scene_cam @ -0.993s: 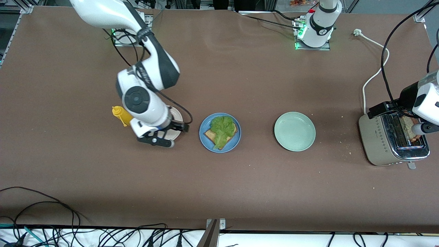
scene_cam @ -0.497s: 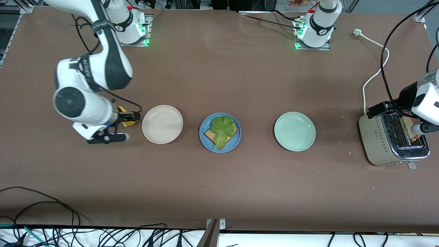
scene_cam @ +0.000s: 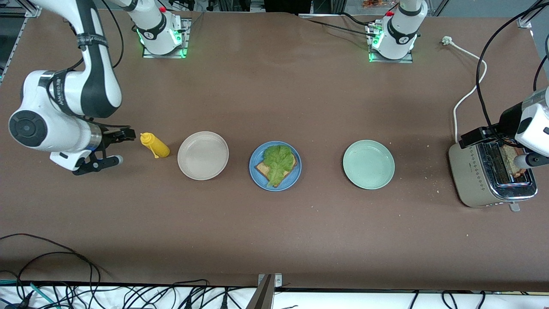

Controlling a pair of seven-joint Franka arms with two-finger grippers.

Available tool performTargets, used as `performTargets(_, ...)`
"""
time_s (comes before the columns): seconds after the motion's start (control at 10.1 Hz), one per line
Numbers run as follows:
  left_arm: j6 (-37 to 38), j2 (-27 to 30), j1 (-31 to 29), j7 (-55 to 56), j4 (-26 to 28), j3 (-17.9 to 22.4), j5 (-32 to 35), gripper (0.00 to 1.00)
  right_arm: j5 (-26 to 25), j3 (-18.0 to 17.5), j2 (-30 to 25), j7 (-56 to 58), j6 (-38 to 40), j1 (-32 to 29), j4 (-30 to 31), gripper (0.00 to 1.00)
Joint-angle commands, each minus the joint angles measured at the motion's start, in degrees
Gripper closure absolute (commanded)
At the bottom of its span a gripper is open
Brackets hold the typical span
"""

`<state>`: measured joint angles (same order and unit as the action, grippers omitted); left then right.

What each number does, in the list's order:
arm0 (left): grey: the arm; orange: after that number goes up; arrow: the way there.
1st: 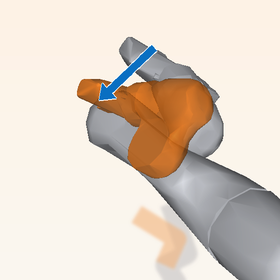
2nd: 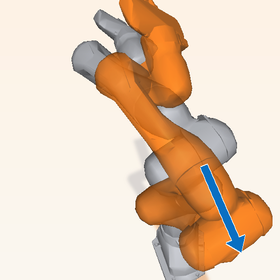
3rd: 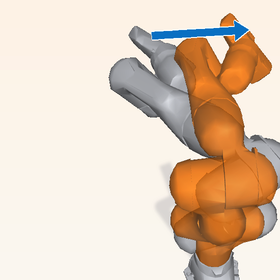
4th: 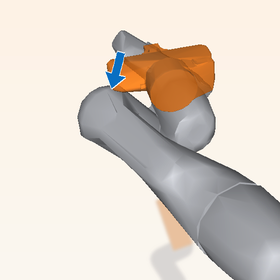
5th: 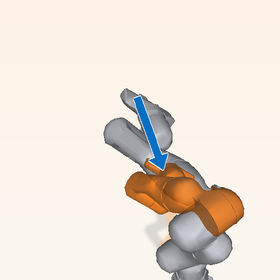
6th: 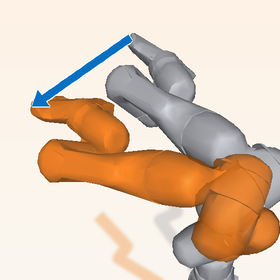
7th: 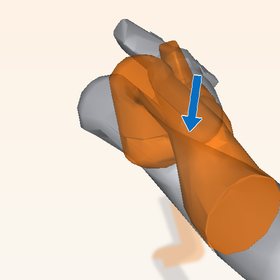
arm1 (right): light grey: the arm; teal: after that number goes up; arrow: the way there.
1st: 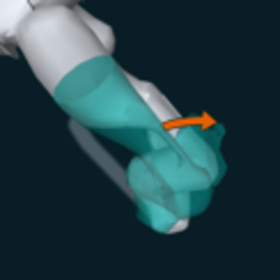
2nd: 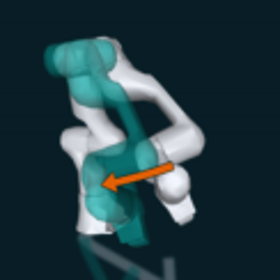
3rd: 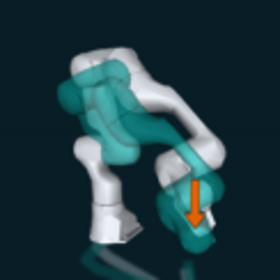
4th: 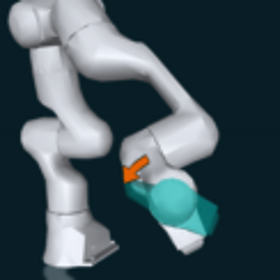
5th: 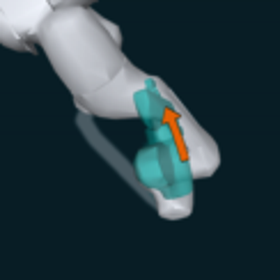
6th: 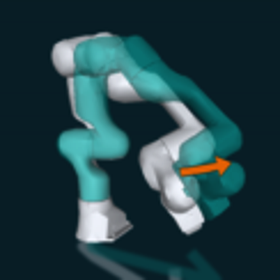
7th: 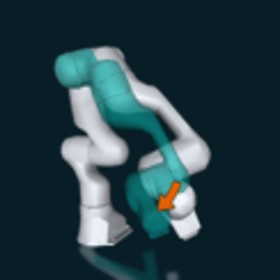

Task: Make sandwich in blue plate with both arms
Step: 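Release the lettuce onto the bread and withdraw the right gripper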

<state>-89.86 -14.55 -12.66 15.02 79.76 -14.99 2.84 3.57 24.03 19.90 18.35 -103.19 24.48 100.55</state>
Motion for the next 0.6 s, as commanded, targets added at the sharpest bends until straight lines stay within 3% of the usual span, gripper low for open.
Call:
performTargets(0.0, 1.0, 0.1, 0.2, -1.0, -0.8, 0.3, -0.8, 0.0, 6.5, 0.3, 0.2, 15.3, -5.7, -5.3, 5.7, 0.02)
performTargets(0.5, 1.0, 0.1, 0.2, -1.0, -0.8, 0.2, -0.8, 0.0, 30.3, 0.0, 10.3, 56.5, -3.2, -15.5, 5.4, 0.01)
